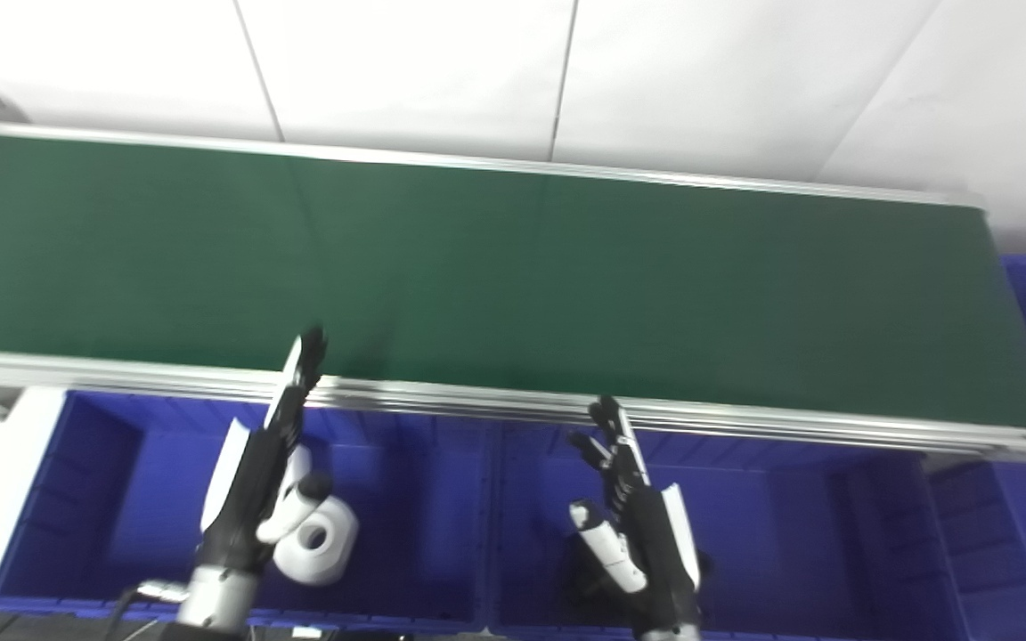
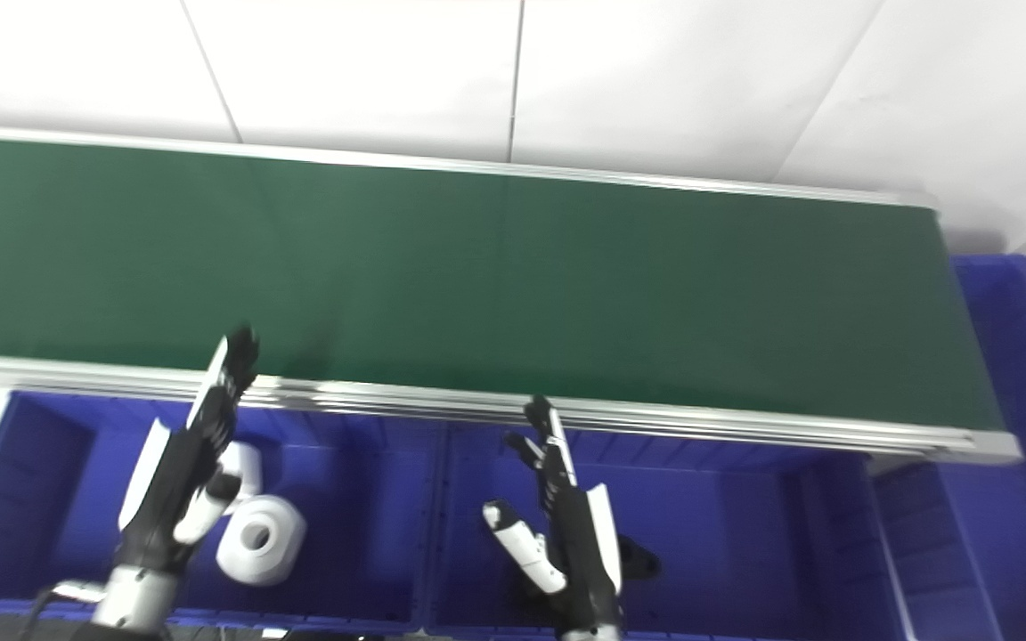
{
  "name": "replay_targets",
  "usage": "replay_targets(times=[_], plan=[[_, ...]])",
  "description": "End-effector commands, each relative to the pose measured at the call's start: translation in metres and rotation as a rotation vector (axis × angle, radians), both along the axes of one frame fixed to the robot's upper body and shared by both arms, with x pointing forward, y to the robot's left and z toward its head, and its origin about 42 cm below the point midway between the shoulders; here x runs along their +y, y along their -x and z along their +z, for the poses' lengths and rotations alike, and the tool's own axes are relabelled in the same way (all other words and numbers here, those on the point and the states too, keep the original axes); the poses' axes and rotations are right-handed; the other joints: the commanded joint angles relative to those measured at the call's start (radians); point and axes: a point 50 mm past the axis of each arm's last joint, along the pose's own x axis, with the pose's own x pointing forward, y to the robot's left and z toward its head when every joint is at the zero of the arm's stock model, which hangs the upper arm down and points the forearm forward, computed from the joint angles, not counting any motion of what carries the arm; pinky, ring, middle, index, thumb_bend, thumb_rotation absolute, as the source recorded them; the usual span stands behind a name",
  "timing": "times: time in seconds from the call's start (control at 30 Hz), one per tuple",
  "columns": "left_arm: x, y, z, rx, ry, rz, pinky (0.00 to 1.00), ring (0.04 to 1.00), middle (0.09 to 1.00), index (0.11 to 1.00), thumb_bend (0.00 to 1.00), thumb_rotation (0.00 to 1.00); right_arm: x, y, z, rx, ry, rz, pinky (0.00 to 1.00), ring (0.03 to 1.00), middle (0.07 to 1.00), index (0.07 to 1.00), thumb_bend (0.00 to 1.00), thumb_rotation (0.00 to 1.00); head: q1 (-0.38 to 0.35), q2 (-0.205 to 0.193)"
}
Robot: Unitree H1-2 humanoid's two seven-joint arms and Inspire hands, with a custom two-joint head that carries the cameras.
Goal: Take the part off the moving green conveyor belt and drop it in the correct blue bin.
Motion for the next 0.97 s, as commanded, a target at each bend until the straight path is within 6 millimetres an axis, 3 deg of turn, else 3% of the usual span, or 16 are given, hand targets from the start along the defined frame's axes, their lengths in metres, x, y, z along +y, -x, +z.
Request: replay_targets(times=[0.0,0.13,0.4,0.47,0.63,0.93], plan=[[-0.006,-0.008,0.008,-0.081,0.017,-0.026,0.95,1.000,1.000,1.000,0.95,0.95,0.045,-0.013,0.018,-0.049,-0.119,0.001,0.94,0.897,0.987,1.000,0.86,0.80,0.012,-0.002],[-0.008,-0.005,0.006,-0.071,0.012,-0.044,0.92,1.000,1.000,1.000,0.96,0.95,0.039,-0.009,0.019,-0.047,-0.113,0.001,0.94,0.896,0.987,1.000,0.86,0.79,0.053,-0.001],[-0.012,0.000,0.003,-0.063,0.000,-0.059,0.96,1.000,1.000,1.000,0.98,0.94,0.029,-0.004,0.020,-0.042,-0.098,-0.004,0.94,0.896,0.977,1.000,0.86,0.81,0.116,0.009],[-0.008,0.004,0.015,-0.087,-0.009,-0.086,0.96,1.000,1.000,1.000,0.98,0.95,0.026,-0.002,0.020,-0.045,-0.090,-0.011,0.94,0.893,0.974,1.000,0.87,0.81,0.151,0.017],[0.004,0.012,0.037,-0.122,-0.011,-0.074,0.97,1.000,1.000,1.000,0.98,0.96,0.022,0.000,0.022,-0.051,-0.062,-0.021,0.95,0.893,0.964,1.000,0.85,0.83,0.149,0.019],[-0.016,0.009,0.020,-0.060,0.074,-0.041,0.99,1.000,1.000,1.000,1.00,0.95,0.014,0.005,0.020,-0.059,-0.012,-0.035,1.00,0.934,0.976,1.000,0.82,0.86,0.159,0.015]])
